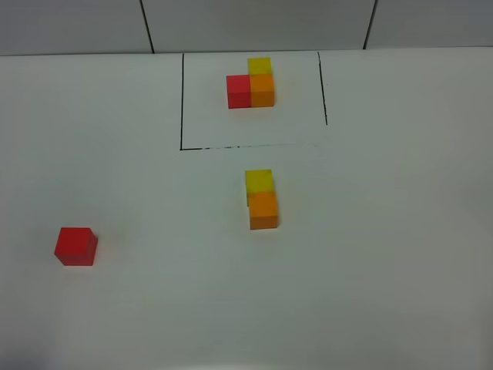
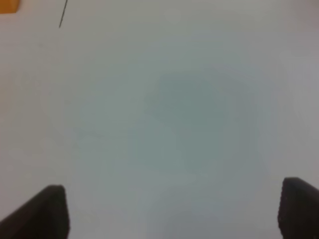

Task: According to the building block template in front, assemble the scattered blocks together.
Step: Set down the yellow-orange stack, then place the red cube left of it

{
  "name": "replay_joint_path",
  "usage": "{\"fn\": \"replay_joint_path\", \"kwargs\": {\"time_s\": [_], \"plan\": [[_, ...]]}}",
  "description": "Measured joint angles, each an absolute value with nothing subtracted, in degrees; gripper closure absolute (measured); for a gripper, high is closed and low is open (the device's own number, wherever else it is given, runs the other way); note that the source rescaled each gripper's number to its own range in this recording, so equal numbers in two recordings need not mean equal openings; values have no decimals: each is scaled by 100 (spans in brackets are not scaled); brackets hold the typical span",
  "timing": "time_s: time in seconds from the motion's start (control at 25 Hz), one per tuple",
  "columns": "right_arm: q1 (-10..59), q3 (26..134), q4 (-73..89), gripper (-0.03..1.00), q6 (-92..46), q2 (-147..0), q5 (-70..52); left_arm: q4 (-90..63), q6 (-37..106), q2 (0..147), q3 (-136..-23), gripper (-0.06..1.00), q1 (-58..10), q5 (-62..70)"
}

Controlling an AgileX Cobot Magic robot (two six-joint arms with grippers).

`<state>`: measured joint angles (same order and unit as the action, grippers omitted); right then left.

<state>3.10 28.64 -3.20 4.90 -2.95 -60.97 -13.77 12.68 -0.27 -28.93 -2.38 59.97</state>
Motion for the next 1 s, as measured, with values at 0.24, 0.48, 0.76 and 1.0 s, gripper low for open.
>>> {"fn": "replay_joint_path", "kwargs": {"time_s": [0.24, 0.48, 0.76, 1.0], "plan": [[310, 2864, -320, 17, 490, -295, -6097, -1377, 1268, -27, -2893, 25, -238, 5997], [310, 2864, -320, 17, 490, -295, -6097, -1248, 979, 162, -3019, 24, -238, 5688], [310, 2864, -320, 17, 490, -295, -6097, -936, 653, 2422, -3643, 18, -238, 5436], [310, 2864, -320, 17, 490, -295, -6097, -937, 293, 5181, -4465, 18, -238, 5527]]}}
